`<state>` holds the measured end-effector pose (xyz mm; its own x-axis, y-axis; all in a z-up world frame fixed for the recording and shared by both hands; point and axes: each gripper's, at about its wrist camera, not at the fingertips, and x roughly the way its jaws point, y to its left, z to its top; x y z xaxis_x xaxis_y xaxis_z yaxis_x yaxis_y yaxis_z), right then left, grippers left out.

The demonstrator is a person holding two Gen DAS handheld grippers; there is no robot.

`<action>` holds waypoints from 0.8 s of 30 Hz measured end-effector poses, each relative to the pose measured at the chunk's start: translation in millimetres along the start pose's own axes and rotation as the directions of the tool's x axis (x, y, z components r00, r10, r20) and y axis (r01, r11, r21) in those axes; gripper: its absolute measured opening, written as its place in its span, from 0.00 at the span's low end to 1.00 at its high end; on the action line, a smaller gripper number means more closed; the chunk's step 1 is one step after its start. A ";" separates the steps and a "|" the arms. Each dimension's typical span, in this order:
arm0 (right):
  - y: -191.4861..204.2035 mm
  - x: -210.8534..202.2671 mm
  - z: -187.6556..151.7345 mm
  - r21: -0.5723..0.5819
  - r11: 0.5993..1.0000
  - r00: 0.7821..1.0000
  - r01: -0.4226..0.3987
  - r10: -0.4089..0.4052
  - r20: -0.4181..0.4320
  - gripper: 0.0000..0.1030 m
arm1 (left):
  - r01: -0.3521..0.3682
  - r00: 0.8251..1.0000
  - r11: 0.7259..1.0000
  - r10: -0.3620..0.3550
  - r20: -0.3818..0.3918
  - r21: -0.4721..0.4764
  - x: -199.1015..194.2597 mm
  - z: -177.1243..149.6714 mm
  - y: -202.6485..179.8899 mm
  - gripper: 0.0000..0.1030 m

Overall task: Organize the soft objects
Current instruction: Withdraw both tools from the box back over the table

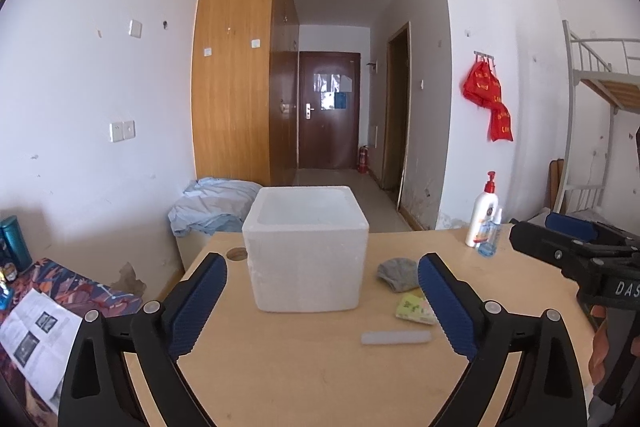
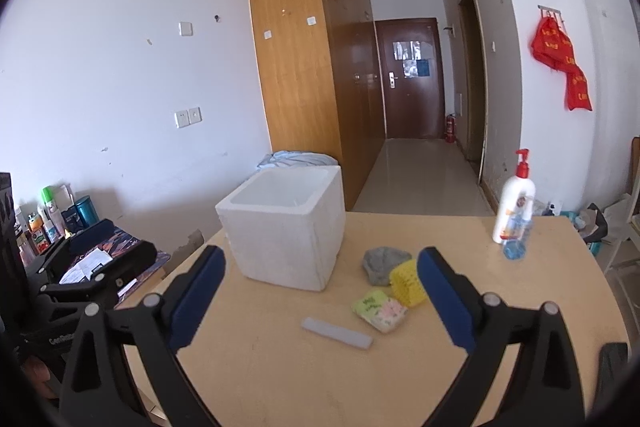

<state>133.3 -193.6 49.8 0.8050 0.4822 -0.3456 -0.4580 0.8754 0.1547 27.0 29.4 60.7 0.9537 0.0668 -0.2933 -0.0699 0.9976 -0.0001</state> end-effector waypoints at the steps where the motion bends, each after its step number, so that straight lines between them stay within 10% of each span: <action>1: -0.7 -3.8 -1.7 0.002 1.000 1.000 0.002 -0.002 0.002 0.96 | -0.001 1.000 1.000 0.001 0.005 0.002 -5.8 -2.0 -1.6 0.94; 24: -5.9 -46.1 -38.4 0.015 0.999 1.000 0.029 -0.029 0.003 0.96 | 0.060 0.998 0.998 -0.060 0.001 0.012 -37.5 -20.8 -20.4 1.00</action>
<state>84.4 -222.3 29.2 0.8190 0.4565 -0.3476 -0.4285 0.8895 0.1587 -13.5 6.2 51.8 0.9564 0.0064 -0.2921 -0.0086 0.9999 -0.0063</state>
